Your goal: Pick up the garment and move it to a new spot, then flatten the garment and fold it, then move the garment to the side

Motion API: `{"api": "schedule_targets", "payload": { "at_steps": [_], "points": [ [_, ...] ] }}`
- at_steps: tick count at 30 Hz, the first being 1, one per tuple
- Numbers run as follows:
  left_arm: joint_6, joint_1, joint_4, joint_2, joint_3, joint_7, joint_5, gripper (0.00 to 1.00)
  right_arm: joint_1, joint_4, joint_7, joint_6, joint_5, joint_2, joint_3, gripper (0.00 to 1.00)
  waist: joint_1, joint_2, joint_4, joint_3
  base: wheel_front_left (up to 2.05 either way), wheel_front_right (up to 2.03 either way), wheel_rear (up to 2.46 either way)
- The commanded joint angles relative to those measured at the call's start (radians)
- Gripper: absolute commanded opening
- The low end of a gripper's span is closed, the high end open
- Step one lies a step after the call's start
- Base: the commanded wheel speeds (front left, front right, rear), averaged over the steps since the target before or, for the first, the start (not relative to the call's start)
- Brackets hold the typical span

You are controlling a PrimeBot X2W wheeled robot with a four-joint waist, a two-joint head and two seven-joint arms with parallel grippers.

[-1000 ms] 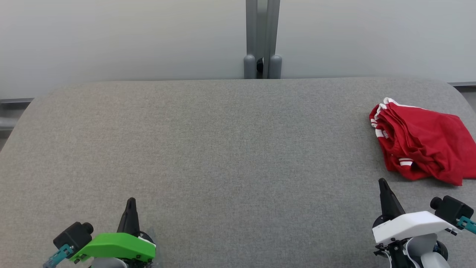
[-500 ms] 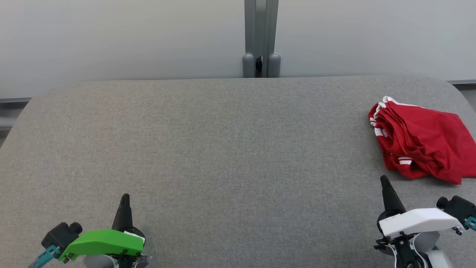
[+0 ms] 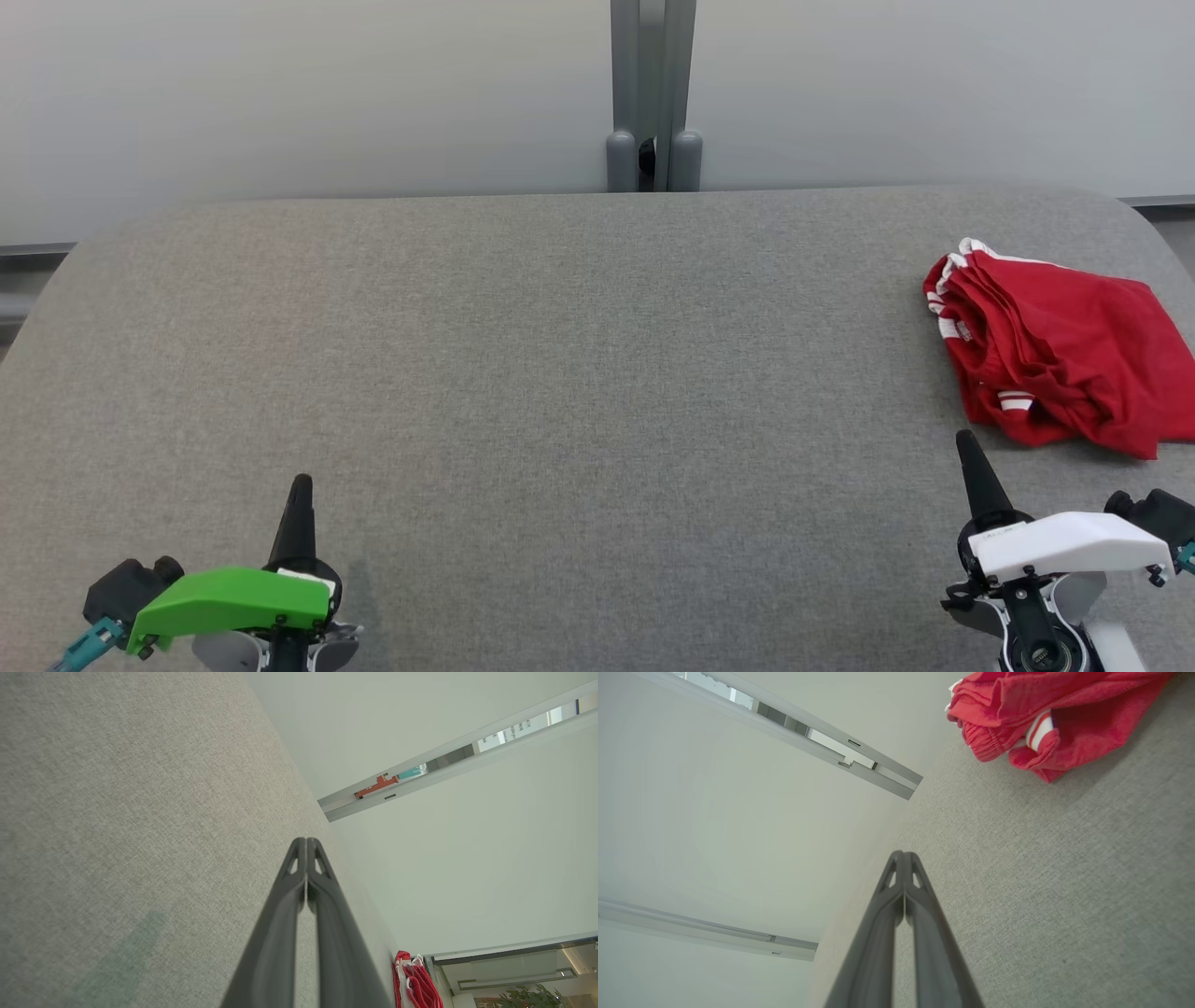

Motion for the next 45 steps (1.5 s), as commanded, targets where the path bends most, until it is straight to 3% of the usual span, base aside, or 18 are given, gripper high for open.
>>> {"api": "schedule_targets", "payload": {
  "at_steps": [1,45],
  "points": [
    [-0.009,-0.029,-0.014,0.001,0.010,0.007,-0.025,0.00,-0.020,-0.013,0.007,0.000,0.031,-0.006,-0.004,0.00,0.0000,0.0000,0.000,0.001,0.00,0.00,0.00],
    [-0.067,-0.042,-0.043,0.000,0.103,0.108,-0.345,0.00,-0.042,-0.020,0.088,0.000,0.414,-0.009,-0.028,0.00,0.0000,0.0000,-0.012,0.015,0.00,0.00,0.00]
  ]
}}
